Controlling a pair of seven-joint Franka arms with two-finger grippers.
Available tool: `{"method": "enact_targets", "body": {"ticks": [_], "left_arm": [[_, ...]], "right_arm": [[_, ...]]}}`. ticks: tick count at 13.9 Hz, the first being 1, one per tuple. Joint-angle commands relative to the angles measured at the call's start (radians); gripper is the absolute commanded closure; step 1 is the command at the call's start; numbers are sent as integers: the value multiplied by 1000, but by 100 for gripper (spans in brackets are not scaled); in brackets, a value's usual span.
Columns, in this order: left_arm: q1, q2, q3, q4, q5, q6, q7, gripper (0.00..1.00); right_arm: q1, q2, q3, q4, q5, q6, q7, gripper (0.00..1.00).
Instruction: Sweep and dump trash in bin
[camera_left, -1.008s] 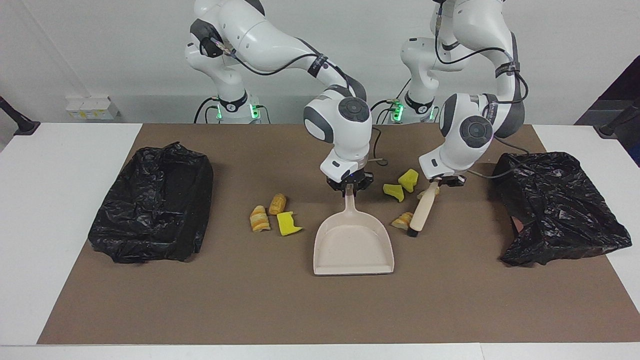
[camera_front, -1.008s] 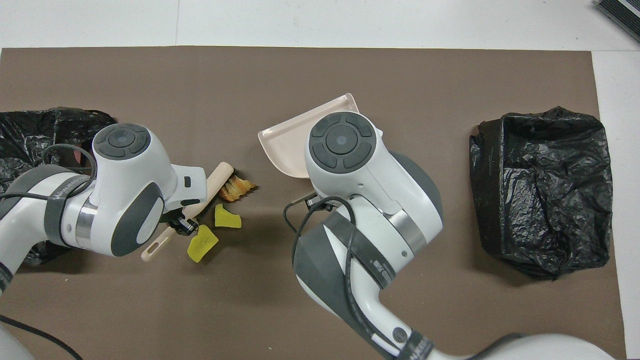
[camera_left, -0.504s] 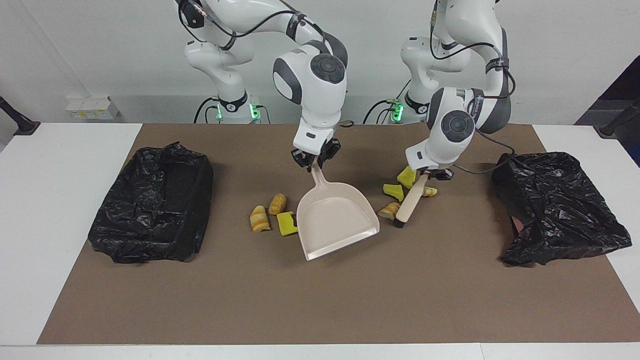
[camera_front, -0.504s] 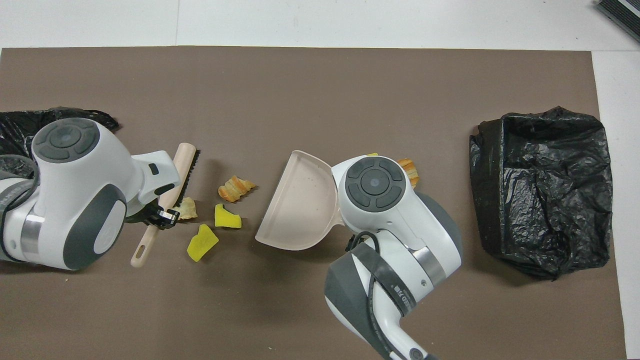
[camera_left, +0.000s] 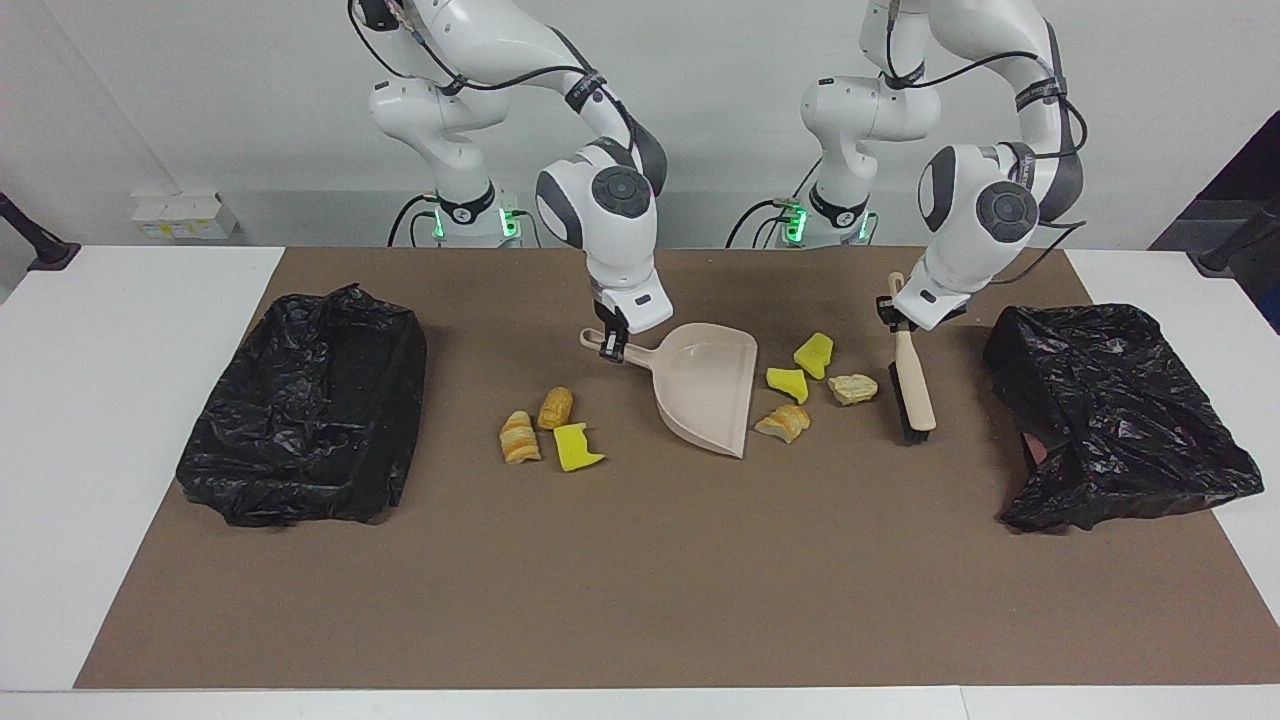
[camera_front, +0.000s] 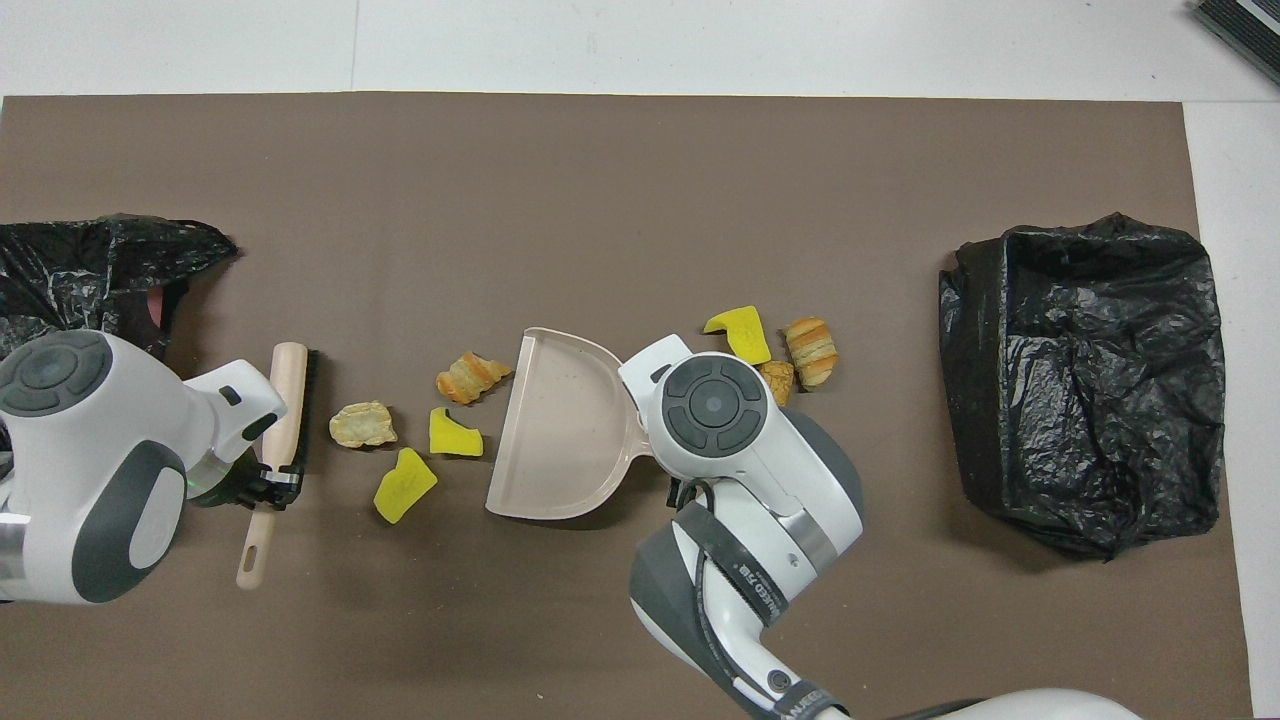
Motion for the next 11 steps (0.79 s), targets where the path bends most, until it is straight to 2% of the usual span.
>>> {"method": "enact_targets", "body": {"ticks": [1,5,8,11], "left_arm": [[-77,-58,-10,-57,17,27,-138,100],[-197,-49,-13,-88,-15,73,-313,100],[-262,-32,-15,-66,-116,96,-307,100],[-358,42,-15,-8,-222,137,-295,100]], "right_arm": [[-5,8,5,4,-43,14,-6,100],[-5,8,5,4,-43,13,3,100],[-3,8,5,4,-43,13,7,100],[-3,8,5,4,-43,11,11,100]]}}
